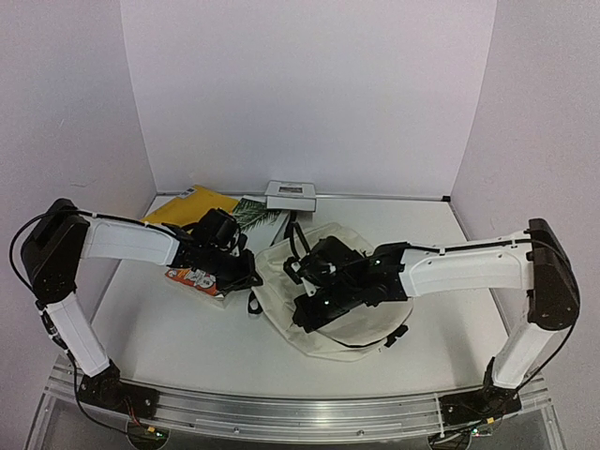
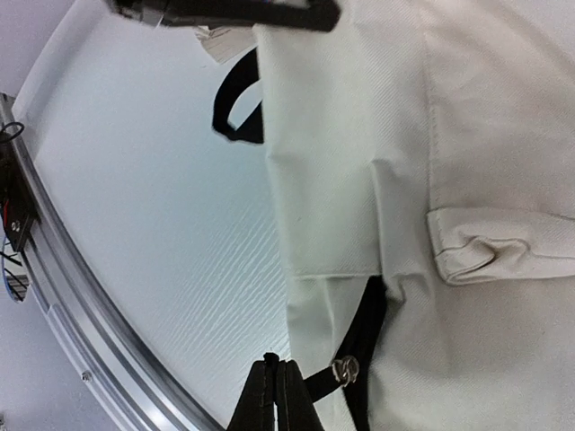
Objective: Pack the student bag
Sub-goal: Zip the student bag at the center of the board, then adjust the student bag at the center of the board.
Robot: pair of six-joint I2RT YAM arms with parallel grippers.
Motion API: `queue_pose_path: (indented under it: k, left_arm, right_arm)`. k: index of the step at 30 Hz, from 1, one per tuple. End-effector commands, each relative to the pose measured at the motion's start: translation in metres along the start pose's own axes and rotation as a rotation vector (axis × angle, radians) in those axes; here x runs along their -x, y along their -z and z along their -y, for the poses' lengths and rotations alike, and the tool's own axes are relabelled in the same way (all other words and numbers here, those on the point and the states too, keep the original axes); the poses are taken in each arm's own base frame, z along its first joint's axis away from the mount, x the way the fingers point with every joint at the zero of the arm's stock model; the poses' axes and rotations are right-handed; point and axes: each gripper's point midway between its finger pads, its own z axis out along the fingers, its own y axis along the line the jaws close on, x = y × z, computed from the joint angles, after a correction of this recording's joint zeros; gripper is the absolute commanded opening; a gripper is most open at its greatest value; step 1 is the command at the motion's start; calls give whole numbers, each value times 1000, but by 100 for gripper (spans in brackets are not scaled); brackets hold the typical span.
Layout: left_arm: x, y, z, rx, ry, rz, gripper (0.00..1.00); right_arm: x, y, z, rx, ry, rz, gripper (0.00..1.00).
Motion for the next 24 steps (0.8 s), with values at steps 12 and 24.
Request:
queue_pose_path:
  k: [12, 24]
  left_arm:
    - [147, -5, 54, 27, -313, 254, 0]
    - [196, -15, 65, 13, -401, 346, 17]
  right_arm:
    - [-10, 25, -24, 178, 9, 28, 0]
    - [-42, 22, -22, 228, -30, -49, 0]
